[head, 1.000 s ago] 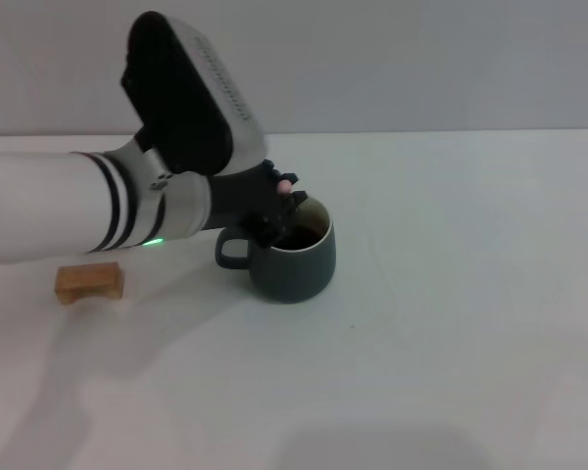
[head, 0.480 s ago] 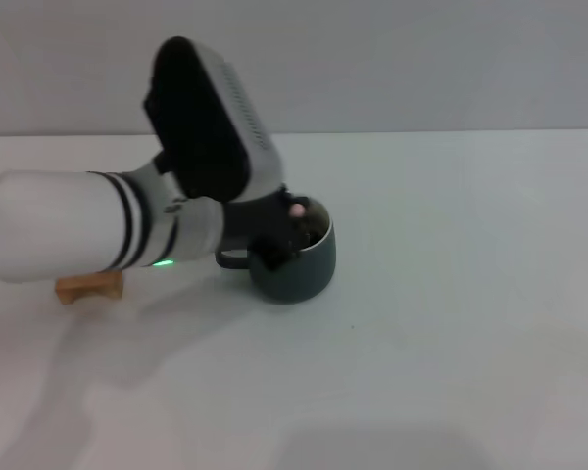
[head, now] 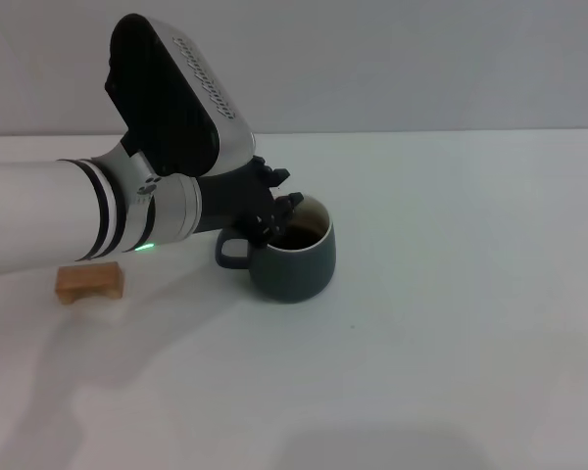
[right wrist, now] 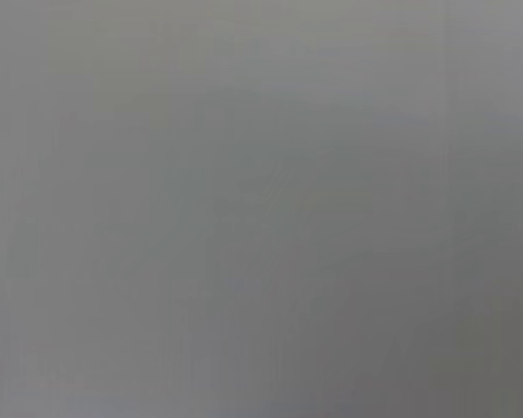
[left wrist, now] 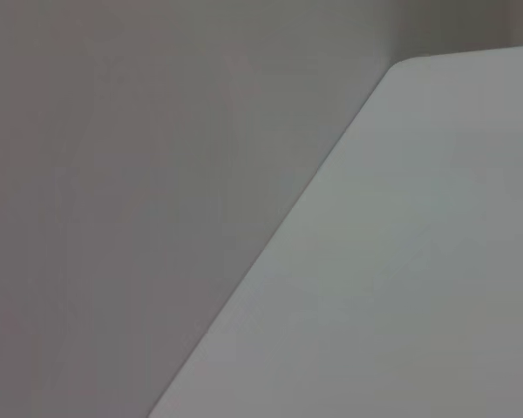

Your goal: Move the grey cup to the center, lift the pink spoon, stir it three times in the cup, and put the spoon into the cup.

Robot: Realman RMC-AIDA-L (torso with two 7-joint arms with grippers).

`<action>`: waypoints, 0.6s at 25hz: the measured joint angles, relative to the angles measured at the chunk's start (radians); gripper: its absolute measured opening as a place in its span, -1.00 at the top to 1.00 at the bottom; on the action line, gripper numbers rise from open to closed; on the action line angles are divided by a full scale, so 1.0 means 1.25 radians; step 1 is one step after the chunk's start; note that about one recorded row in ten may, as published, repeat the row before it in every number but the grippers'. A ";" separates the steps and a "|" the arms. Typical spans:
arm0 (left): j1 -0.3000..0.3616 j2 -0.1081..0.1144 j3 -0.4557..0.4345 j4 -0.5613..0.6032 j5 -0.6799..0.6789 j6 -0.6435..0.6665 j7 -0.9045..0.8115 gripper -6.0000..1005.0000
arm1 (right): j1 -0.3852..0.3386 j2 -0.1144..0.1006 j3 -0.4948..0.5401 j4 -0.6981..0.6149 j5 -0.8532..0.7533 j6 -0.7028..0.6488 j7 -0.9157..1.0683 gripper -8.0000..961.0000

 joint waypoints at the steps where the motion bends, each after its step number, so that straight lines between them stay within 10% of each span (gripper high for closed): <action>1: 0.000 0.000 0.000 0.000 0.000 0.000 0.000 0.49 | 0.000 0.000 0.000 0.000 0.000 0.000 0.000 0.98; 9: 0.042 -0.002 0.013 -0.031 -0.017 0.141 -0.033 0.12 | -0.002 0.001 0.000 0.002 0.000 -0.003 0.000 0.99; 15: 0.136 0.003 0.235 0.095 -0.056 0.819 -0.079 -0.35 | -0.002 0.001 0.000 0.003 0.000 -0.014 0.000 0.99</action>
